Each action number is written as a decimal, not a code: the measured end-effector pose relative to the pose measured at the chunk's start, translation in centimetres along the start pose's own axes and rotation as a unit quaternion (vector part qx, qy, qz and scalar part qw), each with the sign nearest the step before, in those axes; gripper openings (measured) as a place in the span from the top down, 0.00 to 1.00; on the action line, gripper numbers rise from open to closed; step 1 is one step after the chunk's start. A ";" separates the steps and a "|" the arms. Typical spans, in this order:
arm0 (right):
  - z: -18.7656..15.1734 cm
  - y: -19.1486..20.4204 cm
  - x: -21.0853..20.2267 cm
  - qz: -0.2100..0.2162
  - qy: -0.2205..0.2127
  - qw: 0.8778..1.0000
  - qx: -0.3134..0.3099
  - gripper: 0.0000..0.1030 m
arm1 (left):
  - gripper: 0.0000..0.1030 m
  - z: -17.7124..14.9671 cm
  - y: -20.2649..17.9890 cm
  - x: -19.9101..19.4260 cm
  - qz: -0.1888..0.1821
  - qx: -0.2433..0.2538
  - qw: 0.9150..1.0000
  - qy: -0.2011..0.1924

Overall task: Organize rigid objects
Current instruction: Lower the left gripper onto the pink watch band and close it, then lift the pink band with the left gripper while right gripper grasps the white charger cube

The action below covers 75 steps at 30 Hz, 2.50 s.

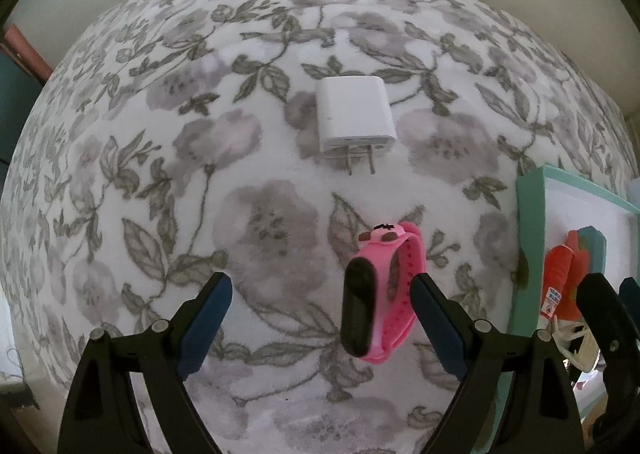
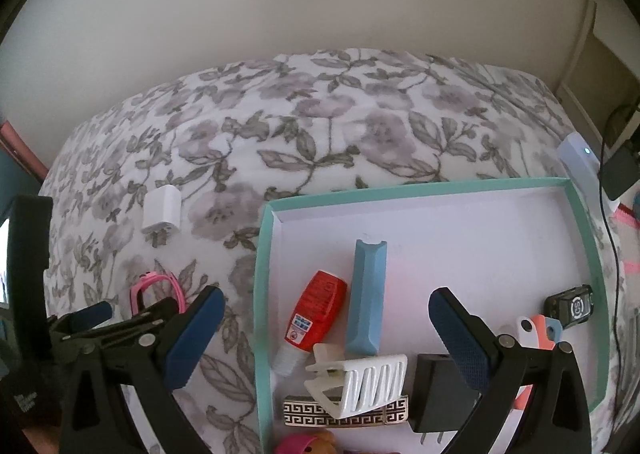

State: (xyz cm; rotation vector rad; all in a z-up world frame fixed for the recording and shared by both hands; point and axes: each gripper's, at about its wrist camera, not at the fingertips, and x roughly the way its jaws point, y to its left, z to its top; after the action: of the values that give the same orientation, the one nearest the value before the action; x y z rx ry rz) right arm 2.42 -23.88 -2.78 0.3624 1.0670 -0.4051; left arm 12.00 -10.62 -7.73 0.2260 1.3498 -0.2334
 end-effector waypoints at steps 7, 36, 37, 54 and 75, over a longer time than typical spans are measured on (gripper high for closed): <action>0.0 -0.5 -0.1 0.002 -0.002 1.000 0.008 0.00 | 0.12 0.4 0.7 -1.4 -0.019 -0.022 1.000 -0.008; 0.2 1.1 -0.2 -0.011 -0.003 1.000 -0.019 0.00 | 0.50 -0.9 1.1 -1.3 -0.062 -0.013 0.998 -0.002; 0.3 1.4 -0.1 -0.012 -0.002 1.000 -0.024 0.00 | 0.50 -0.8 1.6 -1.4 -0.065 -0.023 0.998 -0.004; 2.8 11.8 3.2 0.041 -0.001 0.993 -0.113 0.00 | 0.50 1.0 15.0 -3.1 -0.070 -0.184 0.979 -0.054; 4.7 16.4 9.4 0.050 0.013 0.989 -0.137 0.49 | 0.50 0.9 15.6 -2.7 -0.090 -0.191 0.976 -0.044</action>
State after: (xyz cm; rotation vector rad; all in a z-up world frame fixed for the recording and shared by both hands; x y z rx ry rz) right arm 17.97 -13.17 -7.65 0.1752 1.1079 -0.1604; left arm 16.88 4.09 -4.52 -0.2278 1.2999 -0.1293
